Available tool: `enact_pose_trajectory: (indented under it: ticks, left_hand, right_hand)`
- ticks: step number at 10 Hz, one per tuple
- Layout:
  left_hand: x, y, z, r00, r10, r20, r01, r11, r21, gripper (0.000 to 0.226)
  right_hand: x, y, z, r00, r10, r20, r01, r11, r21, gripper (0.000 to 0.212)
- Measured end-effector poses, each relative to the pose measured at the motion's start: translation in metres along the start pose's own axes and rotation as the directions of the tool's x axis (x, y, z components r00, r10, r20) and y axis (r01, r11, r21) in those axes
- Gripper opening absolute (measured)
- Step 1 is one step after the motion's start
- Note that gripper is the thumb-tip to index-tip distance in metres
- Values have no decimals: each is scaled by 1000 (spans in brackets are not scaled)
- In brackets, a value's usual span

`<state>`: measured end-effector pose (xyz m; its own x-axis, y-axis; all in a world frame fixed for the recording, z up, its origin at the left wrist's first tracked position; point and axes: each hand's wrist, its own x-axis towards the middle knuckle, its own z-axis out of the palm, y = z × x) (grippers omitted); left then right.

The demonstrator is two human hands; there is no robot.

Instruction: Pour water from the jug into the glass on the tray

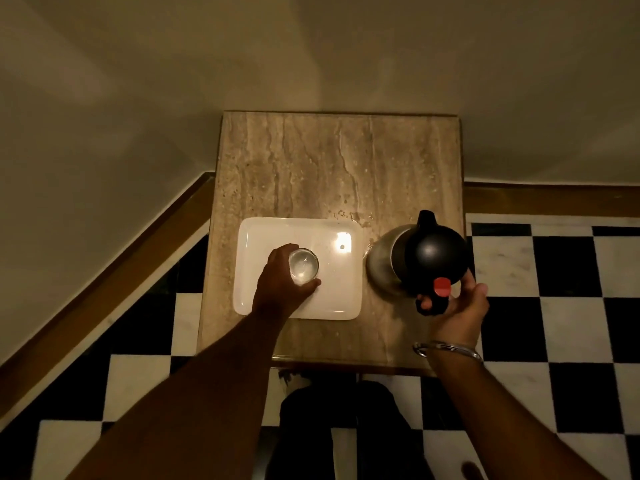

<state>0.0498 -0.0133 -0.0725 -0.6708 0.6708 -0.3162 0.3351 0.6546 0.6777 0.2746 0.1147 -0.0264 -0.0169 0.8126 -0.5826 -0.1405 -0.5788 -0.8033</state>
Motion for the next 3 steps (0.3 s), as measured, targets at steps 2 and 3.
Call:
enact_pose_trajectory:
  ticks: [2,3]
  left_hand:
    - [-9,10,-24,989,-105,106,84,980,180,124]
    - [-18,24,-50,993,-70,100,28,928,371,135]
  right_hand:
    - [-3,-21,-3,999,29,-29,-40,848,-528,56]
    - [-24,-49,1,996,-74,45,80,596,-799,75]
